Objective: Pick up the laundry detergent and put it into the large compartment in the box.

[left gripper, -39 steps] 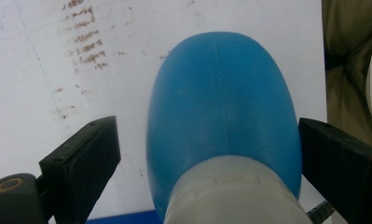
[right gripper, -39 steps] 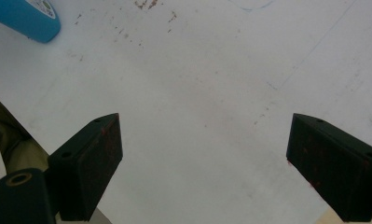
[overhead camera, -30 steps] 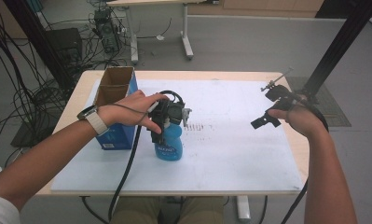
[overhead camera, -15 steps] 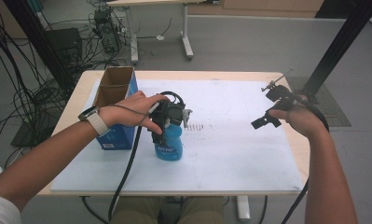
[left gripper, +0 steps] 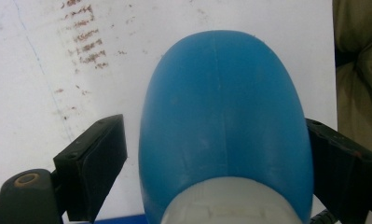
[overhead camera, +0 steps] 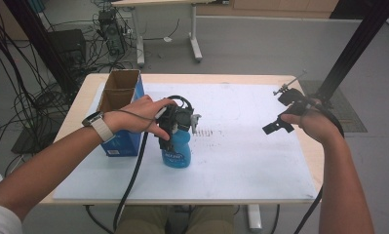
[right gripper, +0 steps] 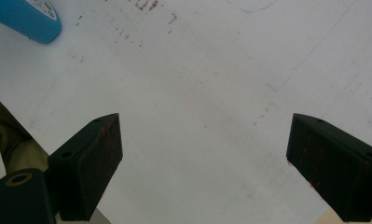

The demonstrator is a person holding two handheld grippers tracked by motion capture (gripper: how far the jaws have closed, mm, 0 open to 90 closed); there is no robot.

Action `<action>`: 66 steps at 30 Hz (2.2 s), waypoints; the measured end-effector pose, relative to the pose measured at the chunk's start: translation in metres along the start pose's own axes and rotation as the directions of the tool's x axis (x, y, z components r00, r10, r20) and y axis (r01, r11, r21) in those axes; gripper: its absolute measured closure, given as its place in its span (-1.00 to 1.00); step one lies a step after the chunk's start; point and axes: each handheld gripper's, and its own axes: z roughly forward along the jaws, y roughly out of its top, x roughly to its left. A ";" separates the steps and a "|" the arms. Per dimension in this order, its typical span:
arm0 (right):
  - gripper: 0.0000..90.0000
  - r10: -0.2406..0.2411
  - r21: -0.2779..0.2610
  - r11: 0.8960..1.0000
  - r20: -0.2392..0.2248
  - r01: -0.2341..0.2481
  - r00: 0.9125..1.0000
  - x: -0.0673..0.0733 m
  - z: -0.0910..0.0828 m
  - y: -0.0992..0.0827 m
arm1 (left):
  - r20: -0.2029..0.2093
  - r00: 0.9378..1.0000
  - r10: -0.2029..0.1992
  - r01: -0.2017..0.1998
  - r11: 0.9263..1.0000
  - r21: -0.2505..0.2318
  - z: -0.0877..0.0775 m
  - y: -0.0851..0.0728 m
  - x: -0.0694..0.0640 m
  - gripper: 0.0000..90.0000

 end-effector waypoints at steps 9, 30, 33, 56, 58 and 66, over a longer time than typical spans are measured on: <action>-0.77 -0.003 -0.002 1.000 0.000 0.003 1.000 0.001 -0.001 0.000 | 0.008 1.000 0.004 -0.004 1.000 -0.004 0.001 -0.001 0.002 -0.41; -0.77 -0.005 0.002 1.000 -0.001 0.005 1.000 0.000 0.000 0.001 | 0.026 1.000 0.005 -0.005 1.000 -0.009 -0.001 -0.002 0.004 -0.16; -0.77 -0.005 0.002 1.000 0.000 0.005 1.000 0.000 -0.001 0.001 | 0.027 1.000 0.004 -0.004 1.000 -0.012 0.000 -0.003 0.004 -0.16; -0.77 0.002 0.007 1.000 0.000 -0.002 1.000 0.000 -0.003 -0.003 | 0.019 1.000 0.003 -0.003 1.000 -0.003 0.000 -0.001 0.003 -0.17; -0.77 0.000 0.007 1.000 0.001 0.000 1.000 0.001 -0.003 -0.003 | 0.018 1.000 0.006 -0.006 1.000 0.000 0.000 0.000 0.002 -0.18; -0.77 0.001 0.009 1.000 0.001 -0.001 1.000 0.001 -0.004 0.000 | 0.016 1.000 0.004 -0.004 1.000 -0.002 0.000 -0.001 0.002 -0.18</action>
